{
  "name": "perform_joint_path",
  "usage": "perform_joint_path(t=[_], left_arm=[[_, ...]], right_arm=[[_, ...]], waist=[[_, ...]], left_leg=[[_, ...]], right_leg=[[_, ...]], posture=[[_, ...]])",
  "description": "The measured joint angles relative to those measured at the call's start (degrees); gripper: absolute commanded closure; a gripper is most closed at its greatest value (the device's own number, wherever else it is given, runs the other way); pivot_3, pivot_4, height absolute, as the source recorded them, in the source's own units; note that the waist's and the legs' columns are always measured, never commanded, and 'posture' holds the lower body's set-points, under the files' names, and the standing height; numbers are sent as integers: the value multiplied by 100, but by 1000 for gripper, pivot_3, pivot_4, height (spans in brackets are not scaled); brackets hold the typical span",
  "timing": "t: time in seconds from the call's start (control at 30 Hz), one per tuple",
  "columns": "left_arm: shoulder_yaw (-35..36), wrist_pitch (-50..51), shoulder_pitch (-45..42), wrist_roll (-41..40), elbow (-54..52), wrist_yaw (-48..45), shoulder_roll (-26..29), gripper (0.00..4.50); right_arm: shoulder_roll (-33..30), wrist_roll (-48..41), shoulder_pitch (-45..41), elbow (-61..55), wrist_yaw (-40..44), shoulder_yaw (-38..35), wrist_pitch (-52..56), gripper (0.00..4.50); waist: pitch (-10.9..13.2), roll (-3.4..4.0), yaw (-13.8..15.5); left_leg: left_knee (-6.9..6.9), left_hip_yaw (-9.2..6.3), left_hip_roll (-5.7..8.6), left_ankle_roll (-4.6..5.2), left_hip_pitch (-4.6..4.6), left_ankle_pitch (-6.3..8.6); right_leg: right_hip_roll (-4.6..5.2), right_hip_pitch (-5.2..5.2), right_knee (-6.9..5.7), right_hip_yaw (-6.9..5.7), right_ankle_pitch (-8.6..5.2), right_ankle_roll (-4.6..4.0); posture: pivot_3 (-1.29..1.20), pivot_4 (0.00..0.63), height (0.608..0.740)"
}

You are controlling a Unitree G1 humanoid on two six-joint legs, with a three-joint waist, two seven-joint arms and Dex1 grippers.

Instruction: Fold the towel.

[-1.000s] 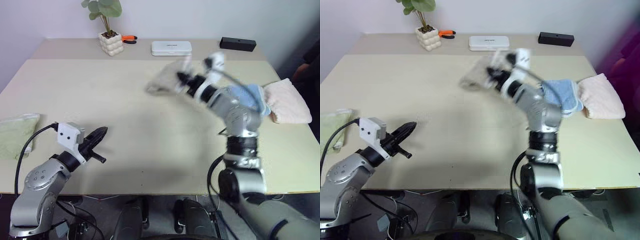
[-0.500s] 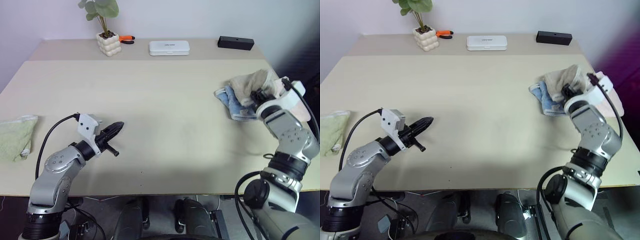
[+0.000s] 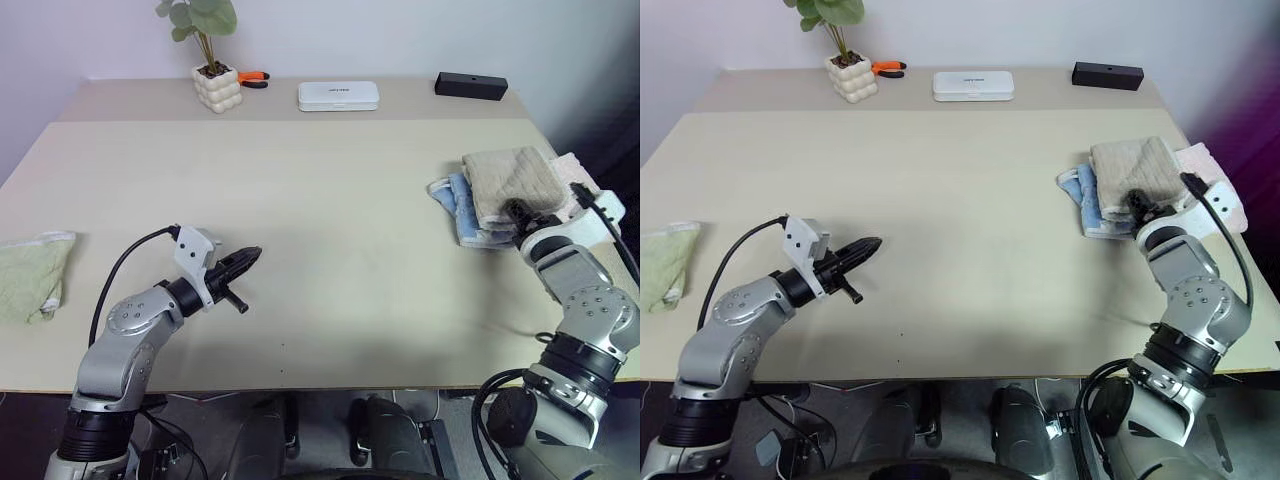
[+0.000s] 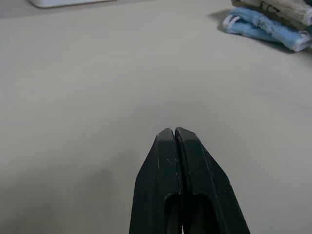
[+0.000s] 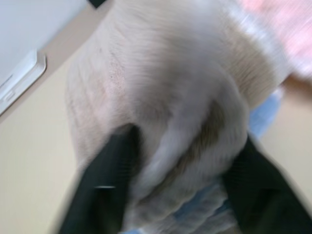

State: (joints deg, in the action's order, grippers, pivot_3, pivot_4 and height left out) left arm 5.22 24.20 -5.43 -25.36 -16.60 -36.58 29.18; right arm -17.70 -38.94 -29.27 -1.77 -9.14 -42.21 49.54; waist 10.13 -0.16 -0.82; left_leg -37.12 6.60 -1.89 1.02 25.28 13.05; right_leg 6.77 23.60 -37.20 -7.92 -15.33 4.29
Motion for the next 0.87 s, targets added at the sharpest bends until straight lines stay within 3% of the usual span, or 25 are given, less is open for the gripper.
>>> perform_joint_path(t=[0.23, 0.43, 0.57, 0.67, 0.87], left_arm=[[24, -210, -100, 117, 225, -36, 0, 4500], [456, -670, -119, 378, 539, 308, 36, 4500], [722, -1025, 138, 599, 567, 383, 199, 4500], [803, -1079, 435, 612, 507, 423, 205, 4500], [960, -1067, 989, 568, -39, 537, 116, 4500]], right_arm=[[-1073, 1048, 107, -42, 283, 620, -1131, 66], [-1901, 1686, 98, -135, 1925, 2112, -1990, 66], [-1860, 1676, 110, -362, 3363, 3499, -2177, 66], [-1755, 1672, 86, -216, 3973, 3816, -2297, 66], [-1706, 1840, 82, 346, 4916, 4332, -2635, 66]], waist=[[3, 5, 3], [3, 5, -69], [3, 5, -81], [5, 0, 48], [5, -2, 38]], left_leg=[[-2, 1, 3, 1, 1, 0], [1, 0, -9, 18, -9, 10], [-1, -2, -7, 19, -5, 11], [-14, -4, 2, 13, 5, 8], [-21, -4, 5, 39, 5, 24]], right_leg=[[2, 0, 2, 1, 0, 1], [-10, 0, -3, 4, 0, 0], [-5, -2, 0, 1, 0, 0], [4, -5, 7, -4, 0, 1], [9, -12, 15, -3, 0, 2]], posture=[[0, 150, 740], [0, 150, 740], [0, 150, 740], [0, 150, 740], [0, 150, 740]])
